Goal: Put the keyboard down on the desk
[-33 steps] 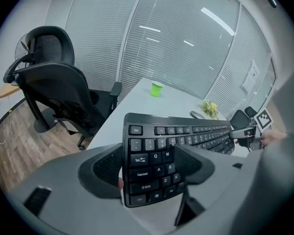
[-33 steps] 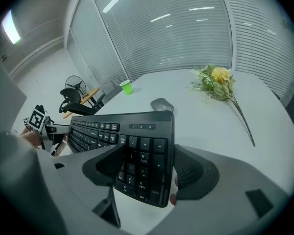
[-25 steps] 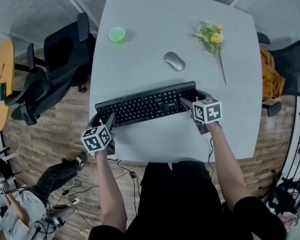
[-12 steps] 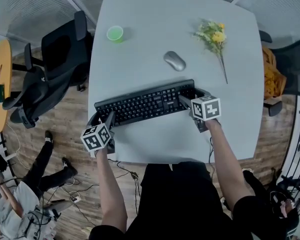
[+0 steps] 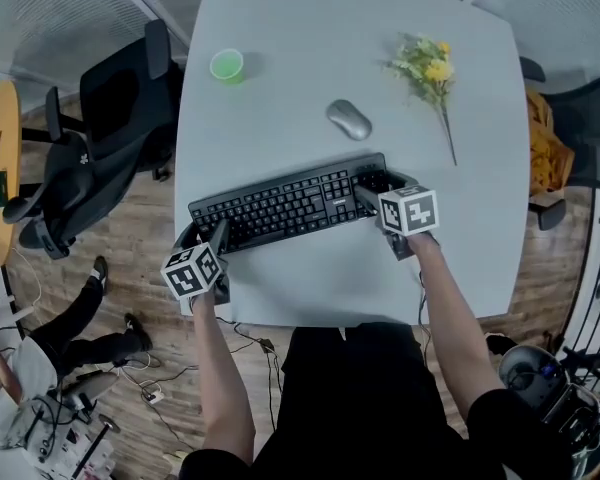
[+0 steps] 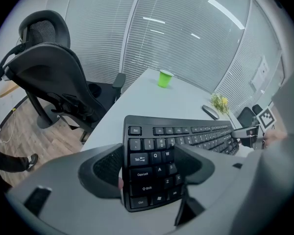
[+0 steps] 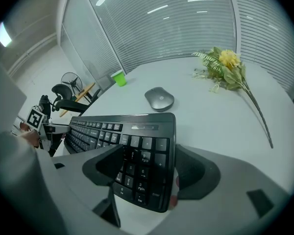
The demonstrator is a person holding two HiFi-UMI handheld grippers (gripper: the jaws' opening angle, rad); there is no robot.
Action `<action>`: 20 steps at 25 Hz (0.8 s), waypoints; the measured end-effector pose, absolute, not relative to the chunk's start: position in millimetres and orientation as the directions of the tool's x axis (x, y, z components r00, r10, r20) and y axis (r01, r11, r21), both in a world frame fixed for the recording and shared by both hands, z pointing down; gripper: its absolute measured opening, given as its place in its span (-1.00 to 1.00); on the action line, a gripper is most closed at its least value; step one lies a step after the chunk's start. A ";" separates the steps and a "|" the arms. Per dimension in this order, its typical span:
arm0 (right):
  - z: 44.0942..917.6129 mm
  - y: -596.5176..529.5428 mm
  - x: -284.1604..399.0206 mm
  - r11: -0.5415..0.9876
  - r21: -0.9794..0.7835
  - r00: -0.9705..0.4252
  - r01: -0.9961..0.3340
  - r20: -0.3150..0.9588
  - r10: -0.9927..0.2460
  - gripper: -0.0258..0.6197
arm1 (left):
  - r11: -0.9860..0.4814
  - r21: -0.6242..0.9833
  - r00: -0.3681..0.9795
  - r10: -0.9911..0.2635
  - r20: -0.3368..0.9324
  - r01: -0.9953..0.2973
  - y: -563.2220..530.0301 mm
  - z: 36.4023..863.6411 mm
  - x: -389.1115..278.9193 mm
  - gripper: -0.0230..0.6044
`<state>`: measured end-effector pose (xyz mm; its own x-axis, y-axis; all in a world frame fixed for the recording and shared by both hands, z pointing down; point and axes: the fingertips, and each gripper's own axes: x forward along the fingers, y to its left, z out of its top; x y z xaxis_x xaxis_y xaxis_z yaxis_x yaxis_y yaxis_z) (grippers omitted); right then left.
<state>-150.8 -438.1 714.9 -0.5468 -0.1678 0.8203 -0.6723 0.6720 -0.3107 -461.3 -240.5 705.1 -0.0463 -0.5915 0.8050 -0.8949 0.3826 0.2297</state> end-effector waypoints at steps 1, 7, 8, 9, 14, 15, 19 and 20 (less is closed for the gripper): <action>715.4 -438.3 -151.1 0.672 -0.311 -0.546 -0.673 0.821 -0.167 0.10 | 0.384 0.229 -0.047 -0.590 0.806 -0.894 -240.7 705.5 -461.7 0.11; 717.1 -440.2 -152.9 0.667 -0.305 -0.537 -0.680 0.826 -0.169 0.10 | 0.390 0.221 -0.056 -0.586 0.808 -0.894 -242.9 708.0 -463.6 0.11; 717.6 -440.5 -153.1 0.667 -0.304 -0.536 -0.680 0.827 -0.170 0.10 | 0.390 0.220 -0.056 -0.585 0.809 -0.894 -243.1 708.7 -463.6 0.11; 718.1 -440.5 -153.2 0.667 -0.302 -0.535 -0.681 0.828 -0.171 0.10 | 0.390 0.220 -0.056 -0.585 0.809 -0.894 -243.1 709.3 -463.6 0.11; 719.4 -440.3 -152.3 0.666 -0.298 -0.532 -0.683 0.829 -0.175 0.11 | 0.392 0.214 -0.063 -0.585 0.809 -0.895 -242.9 710.4 -462.7 0.11; 719.6 -440.5 -152.3 0.667 -0.298 -0.533 -0.683 0.827 -0.176 0.11 | 0.392 0.213 -0.065 -0.586 0.807 -0.895 -242.9 710.4 -462.6 0.11; 719.5 -440.3 -151.5 0.664 -0.298 -0.537 -0.686 0.823 -0.185 0.11 | 0.384 0.206 -0.068 -0.590 0.805 -0.900 -242.9 710.8 -461.8 0.11; 719.4 -440.1 -151.3 0.662 -0.297 -0.537 -0.688 0.822 -0.189 0.11 | 0.382 0.203 -0.069 -0.591 0.803 -0.901 -243.0 710.8 -461.6 0.11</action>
<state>-151.3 -440.1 719.4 -0.5374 -0.1893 0.8218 -0.6878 0.6623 -0.2972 -461.6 -243.0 710.8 -0.0694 -0.5913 0.8034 -0.9014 0.3822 0.2034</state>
